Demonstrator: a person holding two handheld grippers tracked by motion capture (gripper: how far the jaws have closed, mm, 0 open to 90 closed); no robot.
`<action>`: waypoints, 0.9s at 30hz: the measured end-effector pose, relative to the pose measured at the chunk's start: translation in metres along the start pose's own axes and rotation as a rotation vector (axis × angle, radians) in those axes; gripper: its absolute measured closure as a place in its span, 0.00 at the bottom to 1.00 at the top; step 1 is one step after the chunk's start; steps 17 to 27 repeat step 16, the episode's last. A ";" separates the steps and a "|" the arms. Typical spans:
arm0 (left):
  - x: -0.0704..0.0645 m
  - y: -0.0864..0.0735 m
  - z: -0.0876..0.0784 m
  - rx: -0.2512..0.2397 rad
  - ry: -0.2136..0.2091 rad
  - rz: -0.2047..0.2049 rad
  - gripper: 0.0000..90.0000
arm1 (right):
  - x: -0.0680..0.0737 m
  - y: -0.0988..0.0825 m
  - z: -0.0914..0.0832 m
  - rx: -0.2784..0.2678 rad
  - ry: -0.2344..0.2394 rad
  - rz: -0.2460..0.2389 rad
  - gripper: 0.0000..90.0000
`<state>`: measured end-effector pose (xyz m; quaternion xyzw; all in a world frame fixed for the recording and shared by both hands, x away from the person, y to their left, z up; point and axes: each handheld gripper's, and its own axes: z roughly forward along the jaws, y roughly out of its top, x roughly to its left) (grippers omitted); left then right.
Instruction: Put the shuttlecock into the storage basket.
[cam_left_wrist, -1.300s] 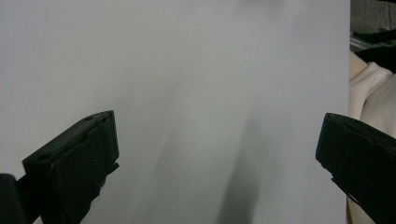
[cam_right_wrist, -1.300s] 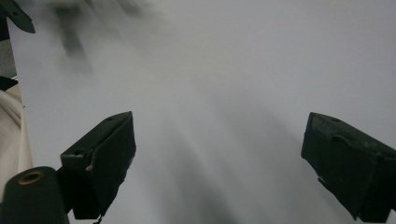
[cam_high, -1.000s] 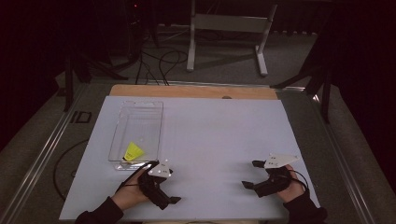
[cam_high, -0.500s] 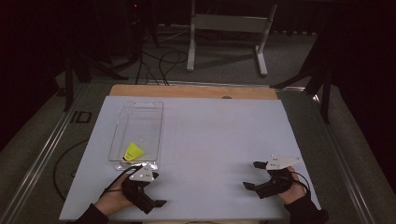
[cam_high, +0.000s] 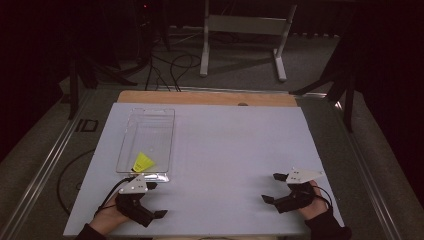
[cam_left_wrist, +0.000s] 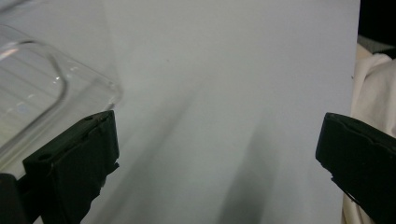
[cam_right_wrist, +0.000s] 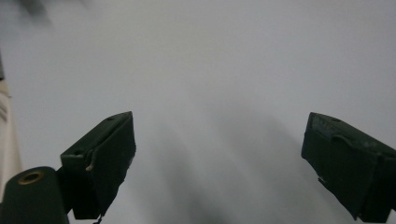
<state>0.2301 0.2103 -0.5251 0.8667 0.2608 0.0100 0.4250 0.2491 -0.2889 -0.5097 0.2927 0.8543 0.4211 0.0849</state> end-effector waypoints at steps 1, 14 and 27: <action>0.001 -0.001 -0.001 -0.011 0.006 -0.004 0.00 | 0.000 0.000 0.001 -0.004 0.000 0.000 0.11; 0.003 -0.007 0.001 -0.018 -0.001 -0.001 0.00 | -0.002 -0.005 0.007 -0.015 -0.003 -0.030 0.11; 0.003 -0.007 0.001 -0.012 -0.004 0.002 0.00 | -0.002 -0.005 0.007 -0.011 -0.002 -0.026 0.11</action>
